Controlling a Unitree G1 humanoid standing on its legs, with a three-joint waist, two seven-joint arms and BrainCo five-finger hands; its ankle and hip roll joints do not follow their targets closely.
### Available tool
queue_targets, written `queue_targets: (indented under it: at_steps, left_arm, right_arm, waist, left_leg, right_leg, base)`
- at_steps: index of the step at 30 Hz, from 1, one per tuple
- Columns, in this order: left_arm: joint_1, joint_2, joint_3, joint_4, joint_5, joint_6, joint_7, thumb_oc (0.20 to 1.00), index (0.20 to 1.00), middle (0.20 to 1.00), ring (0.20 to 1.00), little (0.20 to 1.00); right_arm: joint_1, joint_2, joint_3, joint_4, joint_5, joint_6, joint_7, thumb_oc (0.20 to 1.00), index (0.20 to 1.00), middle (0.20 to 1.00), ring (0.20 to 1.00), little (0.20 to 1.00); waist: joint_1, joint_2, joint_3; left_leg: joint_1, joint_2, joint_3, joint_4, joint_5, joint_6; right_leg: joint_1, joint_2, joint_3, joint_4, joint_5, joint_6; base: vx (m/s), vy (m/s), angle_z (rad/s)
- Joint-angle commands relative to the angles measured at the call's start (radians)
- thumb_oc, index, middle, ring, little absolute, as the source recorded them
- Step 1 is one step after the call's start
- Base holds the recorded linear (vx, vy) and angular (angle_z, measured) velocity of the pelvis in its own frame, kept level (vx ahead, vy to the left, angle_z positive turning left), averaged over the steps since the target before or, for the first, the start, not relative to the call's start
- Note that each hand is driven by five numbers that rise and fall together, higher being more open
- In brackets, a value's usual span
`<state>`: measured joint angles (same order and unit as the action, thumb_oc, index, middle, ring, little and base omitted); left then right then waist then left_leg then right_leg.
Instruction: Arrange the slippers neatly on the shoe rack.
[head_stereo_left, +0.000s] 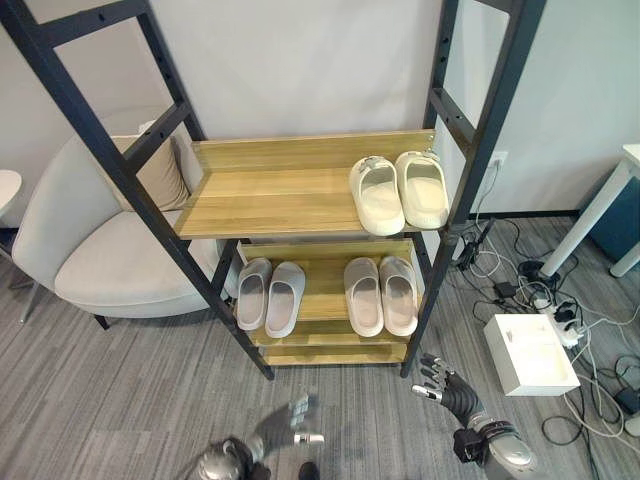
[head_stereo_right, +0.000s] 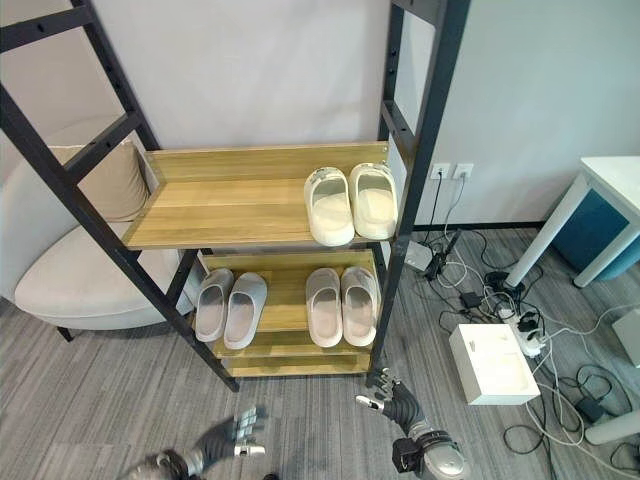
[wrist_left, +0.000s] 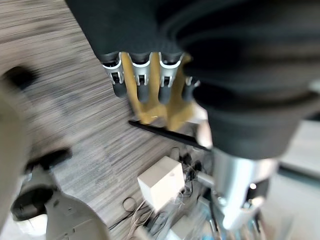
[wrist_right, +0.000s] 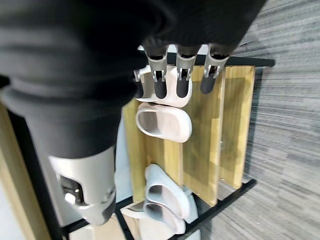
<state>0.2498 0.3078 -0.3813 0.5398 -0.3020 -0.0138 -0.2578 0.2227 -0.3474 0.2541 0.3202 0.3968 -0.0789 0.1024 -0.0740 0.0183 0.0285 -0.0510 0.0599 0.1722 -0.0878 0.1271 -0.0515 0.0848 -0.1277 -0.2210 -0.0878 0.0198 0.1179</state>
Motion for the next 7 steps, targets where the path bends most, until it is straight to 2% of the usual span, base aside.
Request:
queue_targets:
  at_steps: [1,4,7]
  left_arm:
    - [-0.132,-0.023,0.072,0.035,-0.04,-0.058,0.163,1.0,1.0,1.0,1.0,1.0]
    - [-0.139,-0.035,0.112,0.065,0.003,-0.072,0.229,1.0,1.0,1.0,1.0,1.0]
    - [-0.138,-0.042,0.157,0.043,-0.021,-0.084,0.267,1.0,1.0,1.0,1.0,1.0]
  right_arm:
    - [-0.034,0.028,-0.049,-0.019,0.018,-0.051,-0.063,1.0,1.0,1.0,1.0,1.0]
    - [-0.044,0.036,-0.054,0.024,-0.002,-0.058,-0.094,1.0,1.0,1.0,1.0,1.0]
    - [-0.062,0.047,-0.06,0.105,-0.05,-0.058,-0.13,1.0,1.0,1.0,1.0,1.0]
  waist:
    - [0.005,-0.012,0.012]
    - [0.011,-0.016,0.014]
    - [0.019,-0.02,0.018]
  left_leg:
    - [0.09,0.048,-0.03,0.001,-0.118,-0.032]
    - [0.087,0.046,-0.033,0.001,-0.115,-0.031]
    - [0.087,0.046,-0.035,0.001,-0.115,-0.028]
  right_leg:
    - [-0.063,-0.037,-0.044,0.001,0.024,0.042]
    - [-0.062,-0.038,-0.048,0.001,0.025,0.04]
    - [-0.059,-0.041,-0.052,0.001,0.024,0.039]
  base:
    - [-0.01,-0.004,0.08]
    - [-0.02,-0.006,0.12]
    - [-0.01,-0.006,0.06]
